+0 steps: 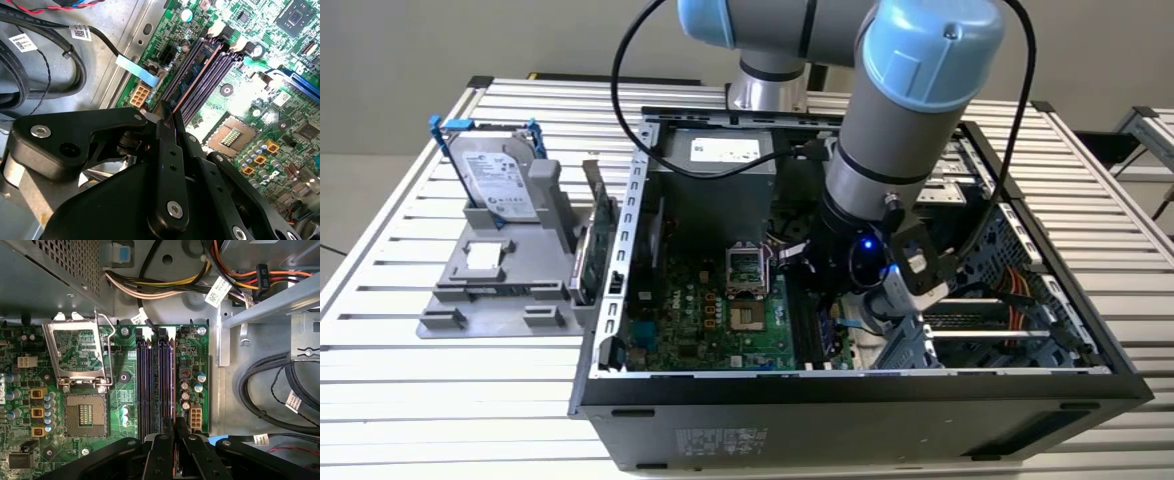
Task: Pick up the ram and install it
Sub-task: 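Insert the ram into the slot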
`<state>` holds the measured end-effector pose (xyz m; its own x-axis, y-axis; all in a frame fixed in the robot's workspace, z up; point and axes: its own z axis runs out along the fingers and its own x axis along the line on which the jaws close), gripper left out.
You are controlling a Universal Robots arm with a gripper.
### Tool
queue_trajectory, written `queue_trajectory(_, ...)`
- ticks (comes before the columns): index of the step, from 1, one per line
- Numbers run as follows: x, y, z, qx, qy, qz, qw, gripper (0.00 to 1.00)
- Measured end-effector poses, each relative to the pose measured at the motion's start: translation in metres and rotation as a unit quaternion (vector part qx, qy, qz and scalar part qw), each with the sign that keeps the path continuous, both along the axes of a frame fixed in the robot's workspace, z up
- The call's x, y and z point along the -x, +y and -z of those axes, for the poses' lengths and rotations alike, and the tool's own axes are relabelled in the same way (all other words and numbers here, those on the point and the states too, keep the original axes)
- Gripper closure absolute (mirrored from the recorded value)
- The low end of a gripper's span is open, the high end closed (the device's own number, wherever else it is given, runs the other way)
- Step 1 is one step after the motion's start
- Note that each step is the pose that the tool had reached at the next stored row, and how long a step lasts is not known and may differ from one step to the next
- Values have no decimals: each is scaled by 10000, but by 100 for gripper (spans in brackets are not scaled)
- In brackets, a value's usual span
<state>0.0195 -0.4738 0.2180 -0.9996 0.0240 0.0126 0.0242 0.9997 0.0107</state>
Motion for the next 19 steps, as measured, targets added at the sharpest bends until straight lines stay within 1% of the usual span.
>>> queue_trajectory(19, 0, 2, 7, -1, 0, 23, 10000, 100)
